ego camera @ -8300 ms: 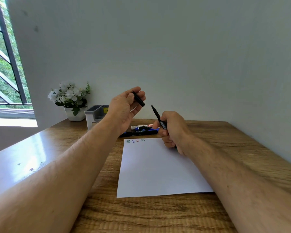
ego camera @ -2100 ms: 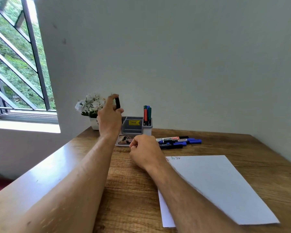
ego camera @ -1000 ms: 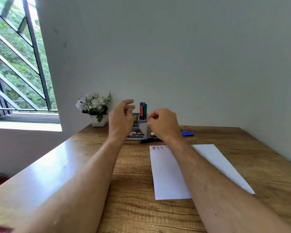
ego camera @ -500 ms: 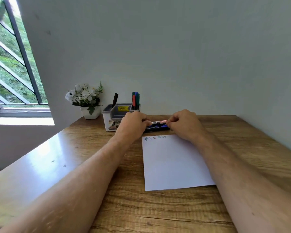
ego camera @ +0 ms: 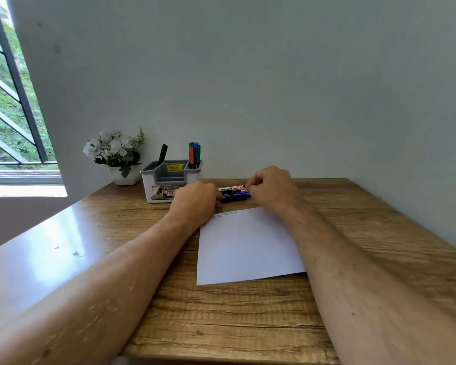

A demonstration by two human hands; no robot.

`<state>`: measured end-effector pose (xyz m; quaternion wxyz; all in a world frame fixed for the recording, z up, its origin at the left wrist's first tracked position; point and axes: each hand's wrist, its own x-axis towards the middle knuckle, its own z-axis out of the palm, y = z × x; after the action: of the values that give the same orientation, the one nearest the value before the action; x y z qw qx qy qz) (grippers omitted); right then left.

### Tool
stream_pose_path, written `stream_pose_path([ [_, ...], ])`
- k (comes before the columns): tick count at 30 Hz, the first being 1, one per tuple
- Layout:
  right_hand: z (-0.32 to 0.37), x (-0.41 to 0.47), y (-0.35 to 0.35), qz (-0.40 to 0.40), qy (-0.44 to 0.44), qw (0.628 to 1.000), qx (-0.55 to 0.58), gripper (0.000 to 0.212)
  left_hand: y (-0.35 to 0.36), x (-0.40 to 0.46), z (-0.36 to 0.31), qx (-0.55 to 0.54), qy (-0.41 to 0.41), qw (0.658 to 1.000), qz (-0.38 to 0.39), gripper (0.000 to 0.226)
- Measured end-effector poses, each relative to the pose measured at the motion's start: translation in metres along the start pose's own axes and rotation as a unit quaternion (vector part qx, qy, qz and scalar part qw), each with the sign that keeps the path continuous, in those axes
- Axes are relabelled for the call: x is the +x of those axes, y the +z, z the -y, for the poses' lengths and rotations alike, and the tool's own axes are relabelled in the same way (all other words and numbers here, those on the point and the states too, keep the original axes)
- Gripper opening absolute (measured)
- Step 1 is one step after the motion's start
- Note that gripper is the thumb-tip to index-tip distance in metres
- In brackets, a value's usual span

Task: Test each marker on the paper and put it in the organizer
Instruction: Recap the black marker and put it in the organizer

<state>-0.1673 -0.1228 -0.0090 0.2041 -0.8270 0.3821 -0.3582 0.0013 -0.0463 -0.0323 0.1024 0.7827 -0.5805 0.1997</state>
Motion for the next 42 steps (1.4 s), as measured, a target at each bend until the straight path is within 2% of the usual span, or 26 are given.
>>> stream_pose_path([
  [3,-0.001,0.000,0.001,0.001,-0.001,1.000,0.002,0.023,0.001,-0.001,-0.003,0.024,0.012,0.999,-0.019,0.027],
  [8,0.001,-0.001,0.004,0.005,-0.002,1.000,0.004,0.016,0.001,0.000,-0.006,0.019,0.010,1.000,-0.005,0.030],
  [11,0.001,-0.002,0.003,-0.001,0.002,1.000,0.011,0.017,0.001,-0.001,-0.009,0.008,0.000,0.999,-0.036,0.030],
  [14,0.002,-0.001,0.002,-0.023,0.019,0.999,0.033,0.018,-0.007,-0.002,-0.012,-0.061,-0.028,0.992,-0.109,0.025],
  [17,0.004,-0.001,0.002,-0.057,0.050,0.994,0.076,0.016,-0.016,-0.005,-0.012,-0.165,-0.058,0.970,-0.169,0.019],
  [20,0.011,-0.003,0.001,-0.032,0.105,0.980,0.166,0.016,-0.022,-0.006,-0.009,-0.234,-0.078,0.948,-0.198,0.016],
  [24,0.027,-0.008,0.004,0.059,0.153,0.932,0.323,0.026,-0.029,-0.002,0.000,-0.298,-0.095,0.927,-0.208,0.018],
  [28,0.033,-0.008,0.009,0.106,0.164,0.912,0.361,0.036,-0.029,-0.002,0.003,-0.329,-0.089,0.915,-0.214,0.013],
  [39,0.028,-0.006,0.017,0.099,0.160,0.891,0.413,0.028,-0.030,-0.004,-0.011,-0.358,-0.066,0.911,-0.192,0.013],
  [42,0.028,-0.003,0.019,0.072,0.156,0.885,0.434,0.026,-0.030,-0.006,-0.014,-0.386,-0.050,0.901,-0.190,0.016],
])
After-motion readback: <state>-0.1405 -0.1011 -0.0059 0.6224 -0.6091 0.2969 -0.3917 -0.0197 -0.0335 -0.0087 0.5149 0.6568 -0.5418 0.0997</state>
